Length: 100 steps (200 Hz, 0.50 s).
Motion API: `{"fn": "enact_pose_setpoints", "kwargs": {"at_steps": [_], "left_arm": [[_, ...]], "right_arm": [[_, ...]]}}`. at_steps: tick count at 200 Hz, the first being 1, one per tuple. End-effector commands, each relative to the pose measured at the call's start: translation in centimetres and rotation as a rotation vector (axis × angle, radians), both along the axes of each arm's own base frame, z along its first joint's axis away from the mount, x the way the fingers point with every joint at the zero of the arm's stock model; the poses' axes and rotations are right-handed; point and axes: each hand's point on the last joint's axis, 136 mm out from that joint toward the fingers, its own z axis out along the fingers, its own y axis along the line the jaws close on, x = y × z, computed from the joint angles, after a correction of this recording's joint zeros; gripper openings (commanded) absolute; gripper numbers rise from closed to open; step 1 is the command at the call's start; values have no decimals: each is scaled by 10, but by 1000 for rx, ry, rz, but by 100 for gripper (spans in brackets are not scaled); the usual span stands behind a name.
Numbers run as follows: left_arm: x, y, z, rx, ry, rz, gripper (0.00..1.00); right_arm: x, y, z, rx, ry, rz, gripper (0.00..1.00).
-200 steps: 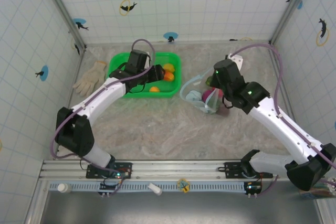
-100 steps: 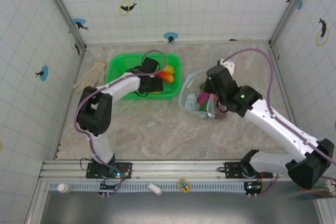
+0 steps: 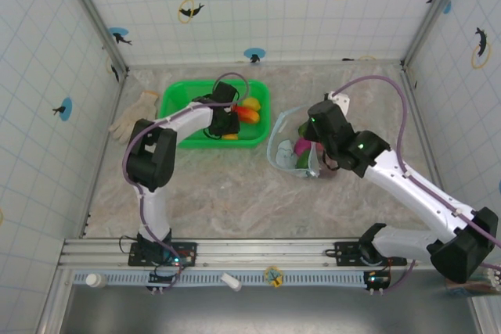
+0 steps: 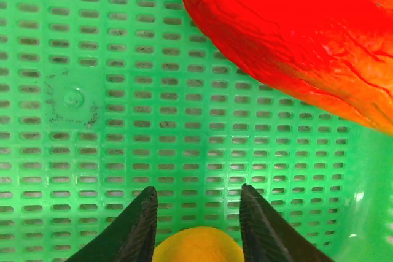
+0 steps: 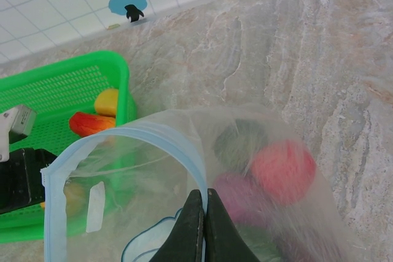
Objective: Place the food in the zip-top bag and seal the zipper
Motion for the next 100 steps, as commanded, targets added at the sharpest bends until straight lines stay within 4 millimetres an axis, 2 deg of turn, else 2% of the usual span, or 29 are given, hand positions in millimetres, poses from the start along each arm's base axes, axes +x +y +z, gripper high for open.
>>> {"fn": "enact_pose_setpoints", "kwargs": {"at_steps": [1, 32, 100], "left_arm": [[7, -1, 4, -26, 7, 11, 34], [9, 6, 14, -23, -10, 22, 32], [13, 0, 68, -89, -105, 10, 20]], "right_arm": [[-3, -4, 6, 22, -26, -18, 0], [-4, -5, 11, 29, -34, -18, 0], [-6, -4, 15, 44, -40, -19, 0]]}}
